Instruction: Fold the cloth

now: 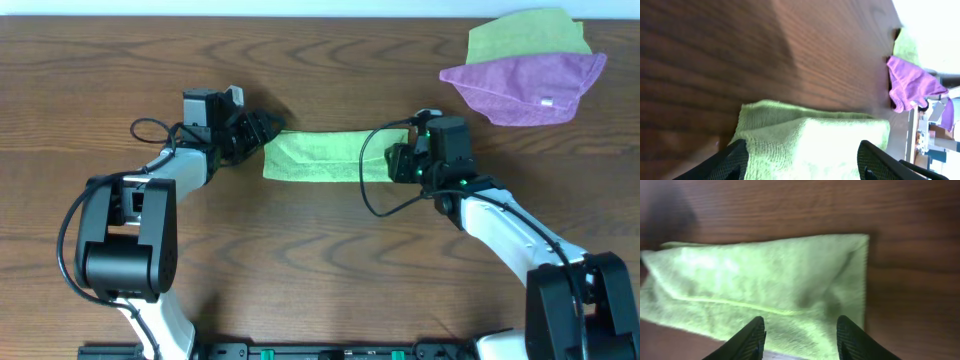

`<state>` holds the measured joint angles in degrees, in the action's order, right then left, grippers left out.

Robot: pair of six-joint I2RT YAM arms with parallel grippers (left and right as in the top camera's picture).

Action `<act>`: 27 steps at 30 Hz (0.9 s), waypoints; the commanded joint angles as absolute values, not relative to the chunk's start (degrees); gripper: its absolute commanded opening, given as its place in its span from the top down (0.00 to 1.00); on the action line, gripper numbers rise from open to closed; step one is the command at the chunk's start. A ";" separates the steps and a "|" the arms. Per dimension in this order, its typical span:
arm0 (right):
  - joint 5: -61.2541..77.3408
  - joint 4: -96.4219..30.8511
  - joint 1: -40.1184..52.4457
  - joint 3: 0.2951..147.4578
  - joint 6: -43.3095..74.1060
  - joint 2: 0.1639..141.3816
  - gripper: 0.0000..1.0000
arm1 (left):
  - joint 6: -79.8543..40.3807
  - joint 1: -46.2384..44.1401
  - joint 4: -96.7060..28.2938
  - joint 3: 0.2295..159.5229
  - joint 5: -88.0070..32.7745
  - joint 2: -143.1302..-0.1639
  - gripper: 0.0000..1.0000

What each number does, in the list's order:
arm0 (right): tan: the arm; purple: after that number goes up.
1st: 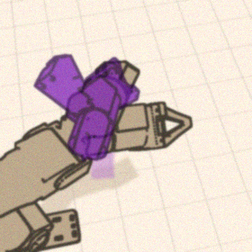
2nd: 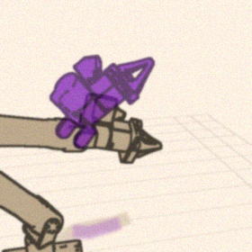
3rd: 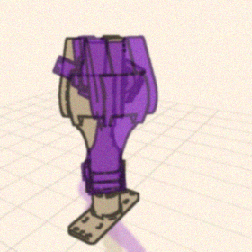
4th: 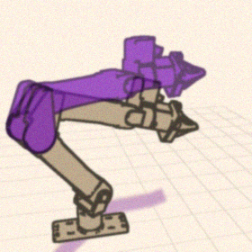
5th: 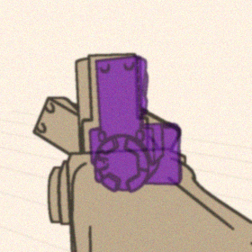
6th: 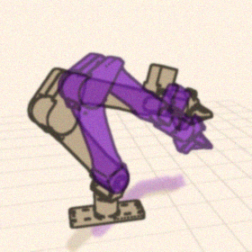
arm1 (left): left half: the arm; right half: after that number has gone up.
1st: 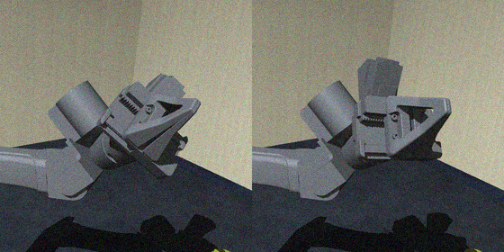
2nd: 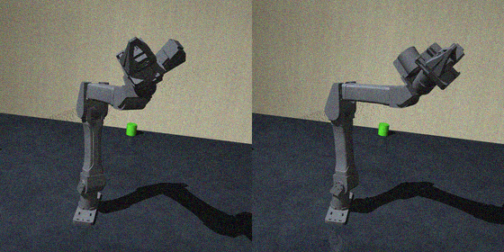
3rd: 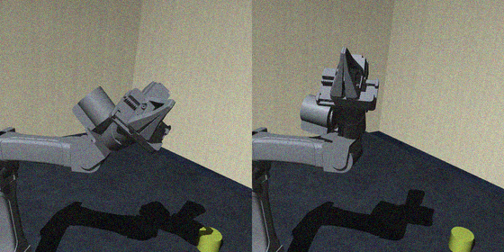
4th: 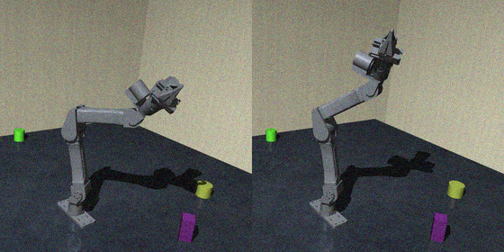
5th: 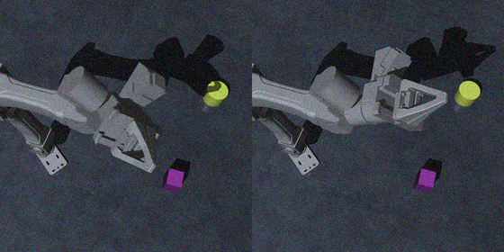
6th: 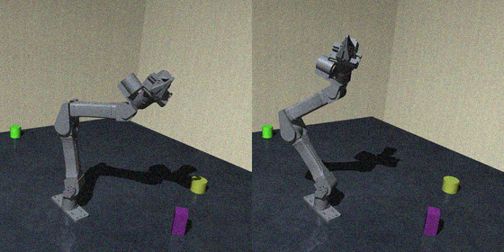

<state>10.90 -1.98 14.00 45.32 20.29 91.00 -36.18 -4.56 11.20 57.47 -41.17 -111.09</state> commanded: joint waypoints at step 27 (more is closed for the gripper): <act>20.21 26.20 29.71 46.09 51.07 107.63 0.51 | -35.29 -7.14 10.28 58.61 -34.52 -109.73 0.28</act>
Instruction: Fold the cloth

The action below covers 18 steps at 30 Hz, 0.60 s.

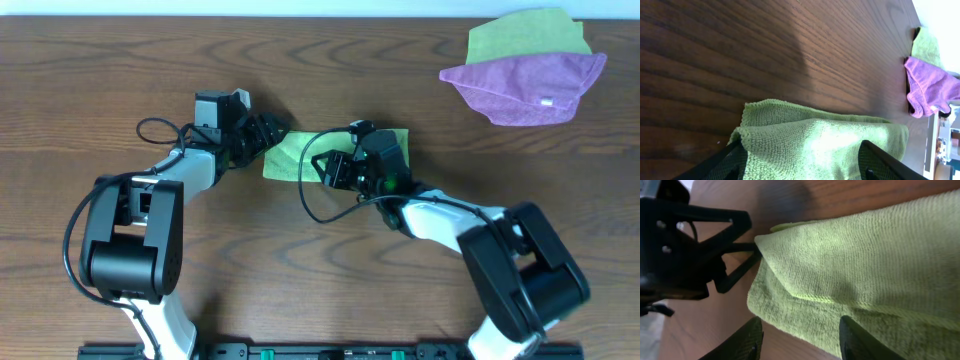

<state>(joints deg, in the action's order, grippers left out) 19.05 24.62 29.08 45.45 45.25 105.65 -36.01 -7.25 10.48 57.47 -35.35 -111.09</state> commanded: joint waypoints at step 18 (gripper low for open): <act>17.96 30.72 32.58 46.09 55.72 110.83 0.53 | -35.31 -7.14 10.31 58.61 -34.85 -109.73 0.28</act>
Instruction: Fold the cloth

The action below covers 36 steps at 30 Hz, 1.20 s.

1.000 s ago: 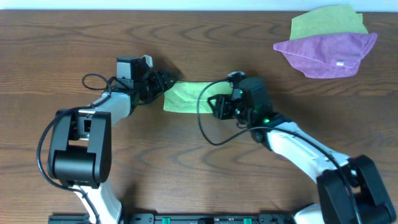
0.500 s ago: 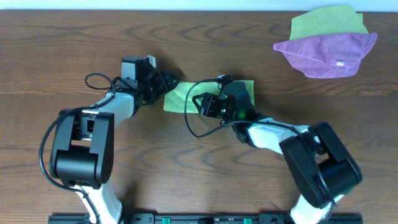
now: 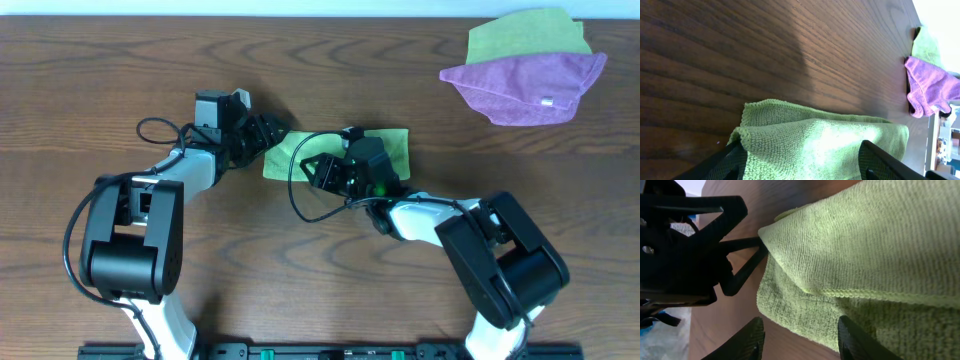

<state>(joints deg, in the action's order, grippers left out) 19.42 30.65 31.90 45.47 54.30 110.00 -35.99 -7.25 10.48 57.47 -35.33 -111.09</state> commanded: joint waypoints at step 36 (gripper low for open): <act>12.21 36.93 34.68 54.33 58.26 119.55 0.59 | -35.35 -7.11 10.31 58.61 -37.54 -109.73 0.27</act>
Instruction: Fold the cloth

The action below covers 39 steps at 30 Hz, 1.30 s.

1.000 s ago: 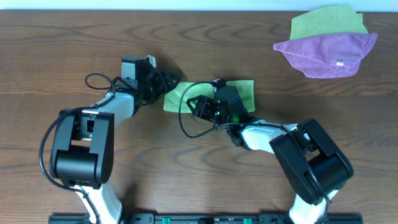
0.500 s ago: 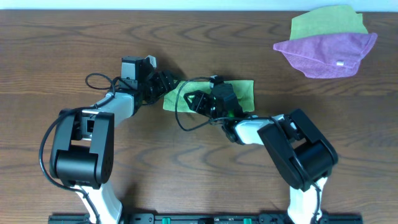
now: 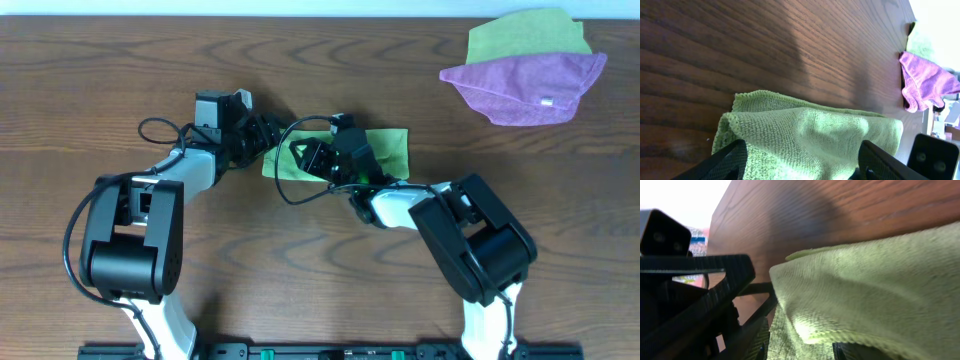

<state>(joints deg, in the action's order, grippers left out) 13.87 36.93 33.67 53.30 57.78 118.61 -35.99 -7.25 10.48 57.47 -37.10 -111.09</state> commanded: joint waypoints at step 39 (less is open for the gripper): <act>7.49 36.73 35.48 58.54 53.10 122.30 0.70 | -35.33 2.26 13.61 58.67 -47.70 -109.71 0.31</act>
